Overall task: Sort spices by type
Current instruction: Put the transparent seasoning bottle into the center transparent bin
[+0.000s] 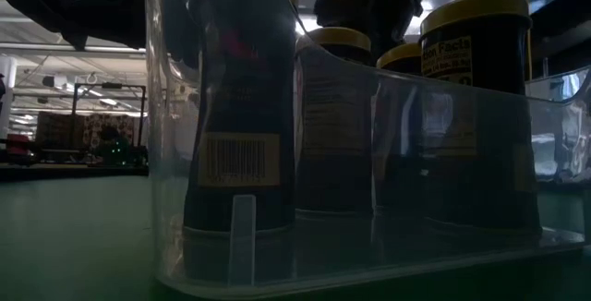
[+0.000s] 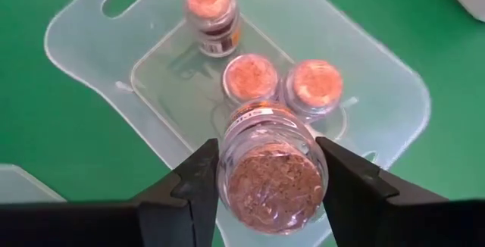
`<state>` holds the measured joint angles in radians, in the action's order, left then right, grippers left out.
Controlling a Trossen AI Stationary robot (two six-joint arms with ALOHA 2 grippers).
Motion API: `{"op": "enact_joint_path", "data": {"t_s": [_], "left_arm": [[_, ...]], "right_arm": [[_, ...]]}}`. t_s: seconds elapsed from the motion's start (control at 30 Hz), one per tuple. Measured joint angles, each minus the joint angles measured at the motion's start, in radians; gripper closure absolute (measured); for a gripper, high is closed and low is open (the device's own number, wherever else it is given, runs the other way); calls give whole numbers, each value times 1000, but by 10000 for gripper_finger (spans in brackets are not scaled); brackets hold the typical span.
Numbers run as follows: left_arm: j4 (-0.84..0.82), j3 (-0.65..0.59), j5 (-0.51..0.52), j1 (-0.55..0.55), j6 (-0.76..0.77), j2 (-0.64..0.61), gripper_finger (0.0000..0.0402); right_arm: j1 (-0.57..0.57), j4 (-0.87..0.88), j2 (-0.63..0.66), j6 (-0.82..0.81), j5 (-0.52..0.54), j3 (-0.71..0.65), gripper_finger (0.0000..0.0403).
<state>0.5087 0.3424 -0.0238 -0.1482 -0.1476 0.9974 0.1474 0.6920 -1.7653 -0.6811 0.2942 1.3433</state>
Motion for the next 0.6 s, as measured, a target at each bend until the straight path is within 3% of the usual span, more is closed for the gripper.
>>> {"op": "enact_joint_path", "data": {"t_s": [0.6], "left_arm": [[0, 0, 0, 0, 5, 0, 88]], "right_arm": [[-19, -4, -84, 6, -20, -5, 221]]}}
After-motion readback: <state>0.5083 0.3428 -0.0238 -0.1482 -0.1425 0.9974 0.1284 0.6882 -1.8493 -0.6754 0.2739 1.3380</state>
